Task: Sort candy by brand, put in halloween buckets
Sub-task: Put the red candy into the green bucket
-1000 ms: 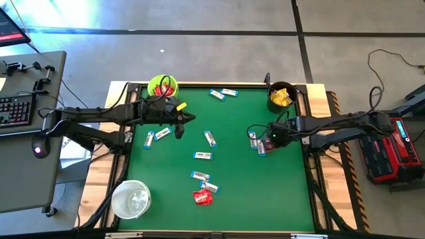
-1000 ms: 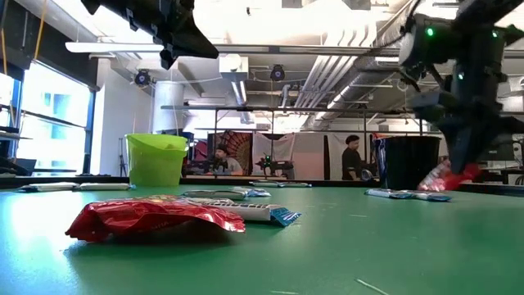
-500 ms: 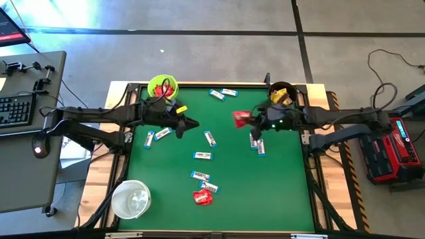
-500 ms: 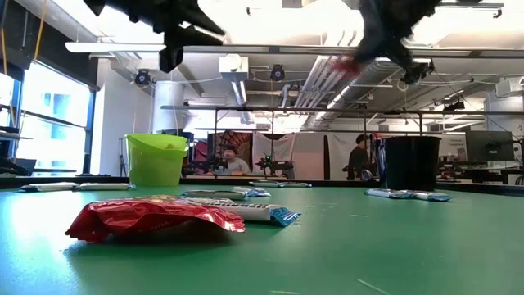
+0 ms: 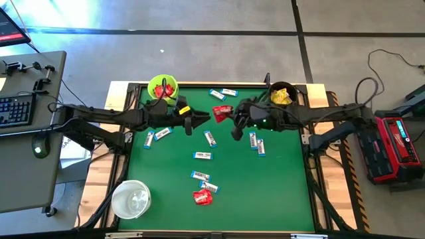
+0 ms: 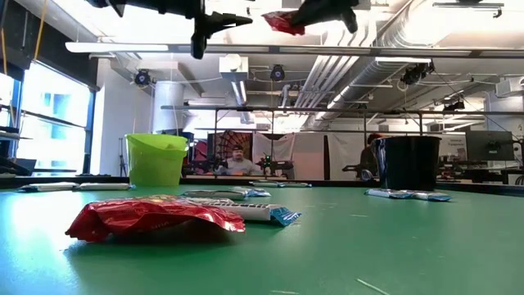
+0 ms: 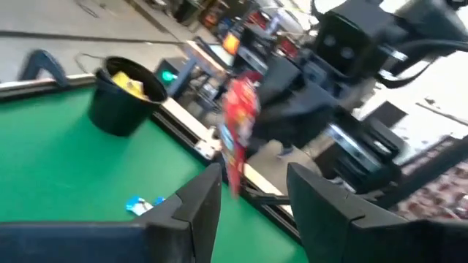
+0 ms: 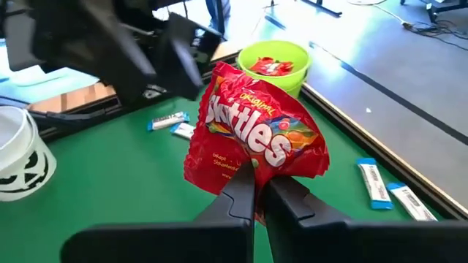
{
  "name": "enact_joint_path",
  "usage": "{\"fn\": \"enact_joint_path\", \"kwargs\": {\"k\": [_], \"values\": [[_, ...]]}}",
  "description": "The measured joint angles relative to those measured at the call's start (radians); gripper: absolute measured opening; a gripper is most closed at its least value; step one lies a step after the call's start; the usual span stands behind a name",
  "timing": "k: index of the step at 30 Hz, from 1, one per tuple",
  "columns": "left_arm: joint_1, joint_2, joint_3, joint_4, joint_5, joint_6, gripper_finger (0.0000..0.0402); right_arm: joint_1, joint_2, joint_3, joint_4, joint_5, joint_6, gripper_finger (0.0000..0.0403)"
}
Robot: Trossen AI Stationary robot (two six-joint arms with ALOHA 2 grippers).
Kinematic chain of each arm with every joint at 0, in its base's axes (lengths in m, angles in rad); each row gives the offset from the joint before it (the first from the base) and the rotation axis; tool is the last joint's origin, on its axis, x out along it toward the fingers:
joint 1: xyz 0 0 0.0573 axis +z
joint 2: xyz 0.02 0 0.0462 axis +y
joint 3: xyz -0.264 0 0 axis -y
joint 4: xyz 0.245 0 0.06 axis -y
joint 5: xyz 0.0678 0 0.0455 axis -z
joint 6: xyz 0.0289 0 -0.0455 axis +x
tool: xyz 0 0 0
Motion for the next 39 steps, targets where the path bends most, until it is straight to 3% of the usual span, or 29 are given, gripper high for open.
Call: {"fn": "enact_joint_path", "kwargs": {"k": [14,18,23,27,35,39], "values": [[0.000,0.002,0.000,0.003,-0.009,0.045,0.0143,0.027,0.055,0.035,0.129,-0.002,0.011,0.0002],[0.001,0.002,0.000,0.016,0.058,0.113,0.0106,0.027,0.055,0.035,0.134,-0.044,0.011,0.0002],[0.002,-0.001,0.000,0.028,0.103,0.171,0.0022,0.027,0.055,0.035,0.131,-0.063,0.011,0.0010],[0.009,-0.002,-0.001,0.027,0.098,0.182,0.0008,0.027,0.055,0.035,0.099,-0.085,0.023,0.0044],[0.042,-0.010,-0.001,0.014,0.069,0.191,0.0001,0.026,0.053,0.035,-0.032,-0.091,0.125,0.0155],[0.082,-0.041,-0.001,-0.011,0.052,0.191,0.0000,0.026,0.048,0.035,-0.041,-0.088,0.128,0.0186]]}}
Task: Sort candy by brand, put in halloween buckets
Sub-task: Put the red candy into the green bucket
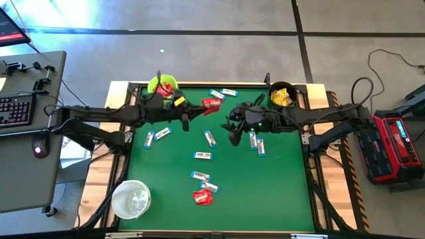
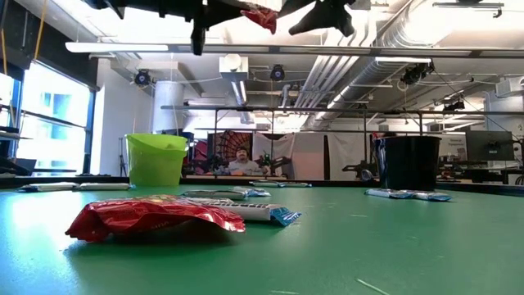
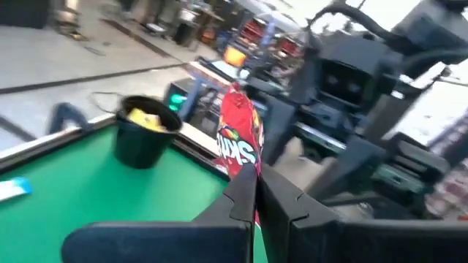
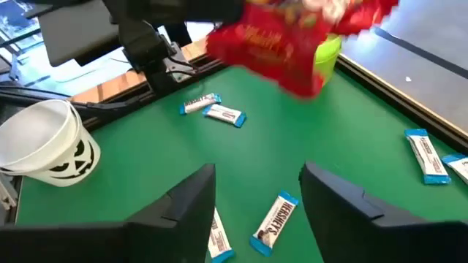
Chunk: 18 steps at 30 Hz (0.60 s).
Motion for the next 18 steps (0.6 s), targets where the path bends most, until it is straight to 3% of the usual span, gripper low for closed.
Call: {"fn": "enact_joint_path", "kwargs": {"k": [9,18], "values": [[0.140,-0.149,0.000,-0.341,-0.156,0.003,0.0000,-0.002,0.000,0.000,-0.089,0.013,0.042,0.0192],[0.306,-0.219,0.000,-0.831,-0.373,-0.038,0.0000,-0.004,0.000,0.000,-0.177,0.047,0.063,0.0193]]}}
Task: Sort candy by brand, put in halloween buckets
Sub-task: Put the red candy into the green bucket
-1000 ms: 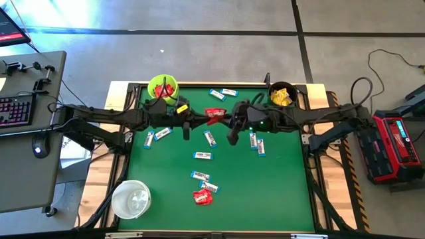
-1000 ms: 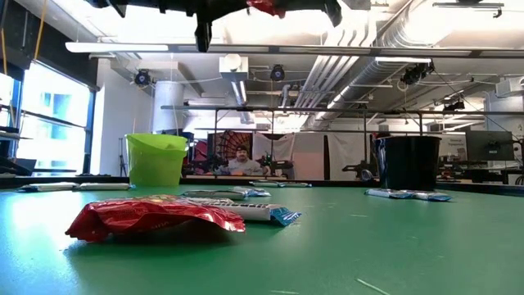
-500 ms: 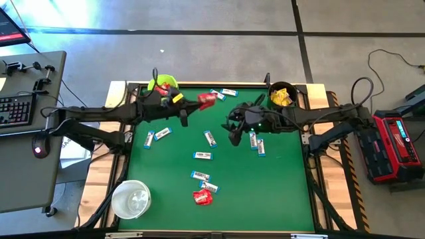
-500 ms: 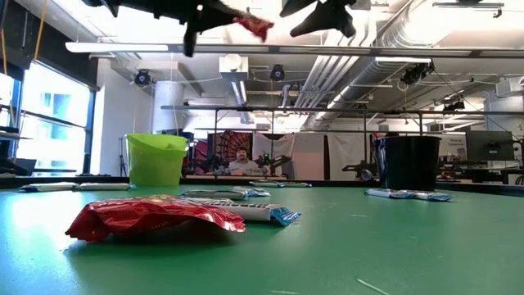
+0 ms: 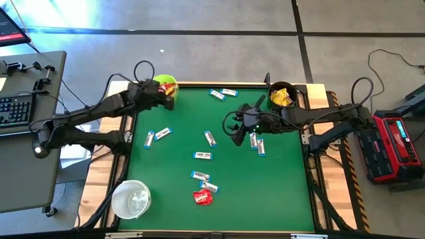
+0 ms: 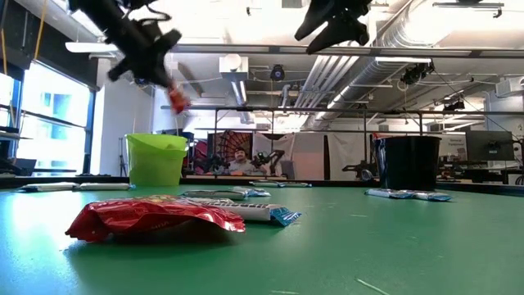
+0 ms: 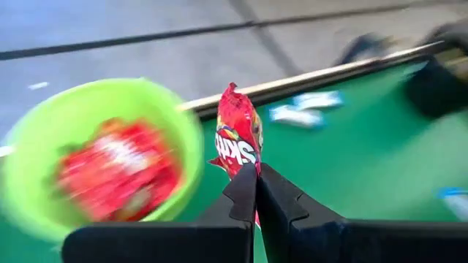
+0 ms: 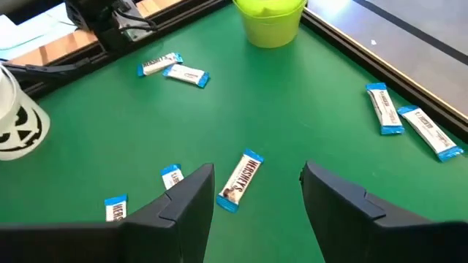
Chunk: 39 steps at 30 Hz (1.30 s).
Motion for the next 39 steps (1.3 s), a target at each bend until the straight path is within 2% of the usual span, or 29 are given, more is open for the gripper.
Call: {"fn": "enact_joint_path", "kwargs": {"k": [3,6,15,17,21,23,28,39], "values": [[0.039,0.031,0.000,-0.080,-0.073,0.014,0.0000,-0.011,0.002,0.000,0.003,0.001,-0.001,0.0193],[0.075,0.072,0.000,-0.092,-0.129,0.056,0.0000,-0.026,0.002,0.000,0.003,0.001,-0.004,0.0193],[0.193,0.216,0.000,-0.070,-0.123,0.214,0.0000,-0.046,0.002,0.000,0.008,-0.003,-0.004,0.0193],[0.217,0.229,0.000,-0.052,-0.068,0.253,0.0000,-0.046,0.002,0.000,0.008,-0.003,-0.004,0.0193],[0.279,0.227,0.000,-0.004,0.165,0.264,0.0001,-0.046,0.003,0.000,0.008,-0.004,-0.003,0.0193],[0.310,0.226,0.000,0.008,0.228,0.252,0.0001,-0.046,0.003,0.000,0.007,-0.004,-0.003,0.0193],[0.348,0.226,0.000,0.003,0.234,0.269,0.0019,-0.046,0.003,0.000,0.007,-0.005,-0.003,0.0193],[0.359,0.225,0.000,0.008,0.228,0.263,0.0128,-0.046,0.003,-0.001,0.008,-0.006,0.004,0.0193]]}}
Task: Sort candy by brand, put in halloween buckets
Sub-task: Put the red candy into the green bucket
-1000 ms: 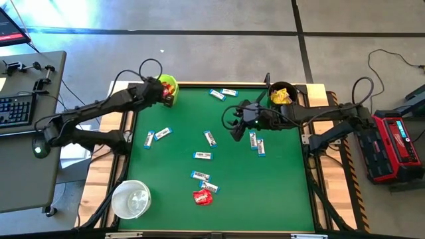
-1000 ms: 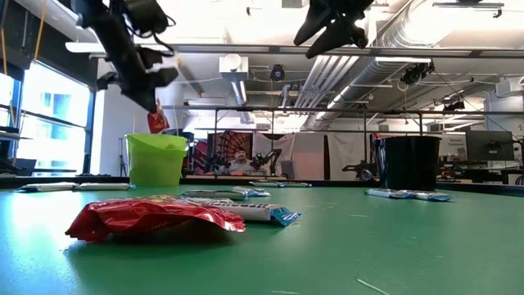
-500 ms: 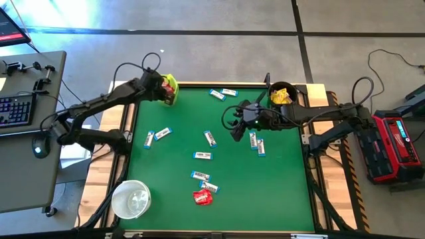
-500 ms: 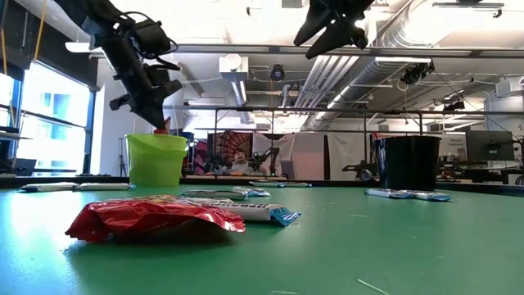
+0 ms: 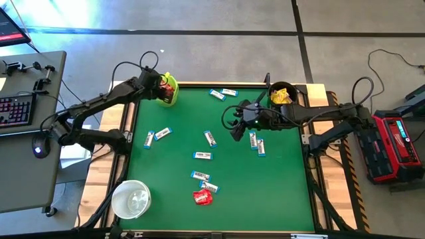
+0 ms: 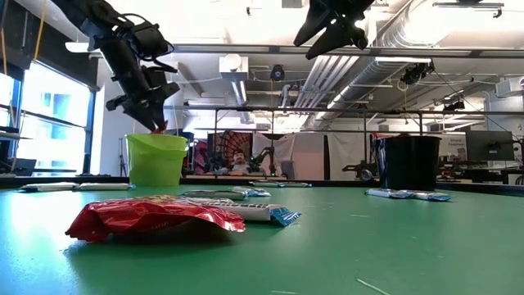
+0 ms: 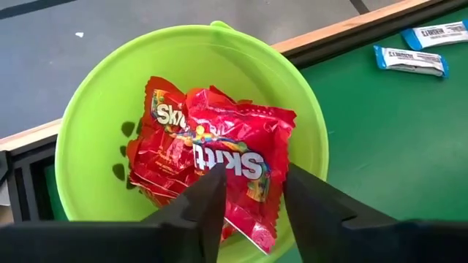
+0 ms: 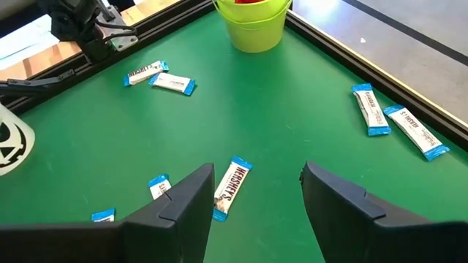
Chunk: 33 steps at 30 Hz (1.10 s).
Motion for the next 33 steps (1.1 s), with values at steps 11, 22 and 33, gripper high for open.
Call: {"fn": "enact_joint_path", "kwargs": {"k": [11,22,33], "values": [[0.017,-0.001,0.112,-0.112,-0.007,0.027,0.0147,0.000,0.000,0.000,0.000,0.000,0.000,0.0193],[0.037,0.172,0.112,-0.133,0.133,0.124,0.0021,-0.011,0.000,0.000,0.000,0.000,0.002,0.0192],[0.064,0.201,0.112,-0.081,0.023,0.131,0.0007,-0.011,0.000,0.000,0.000,0.000,0.021,0.0192]]}}
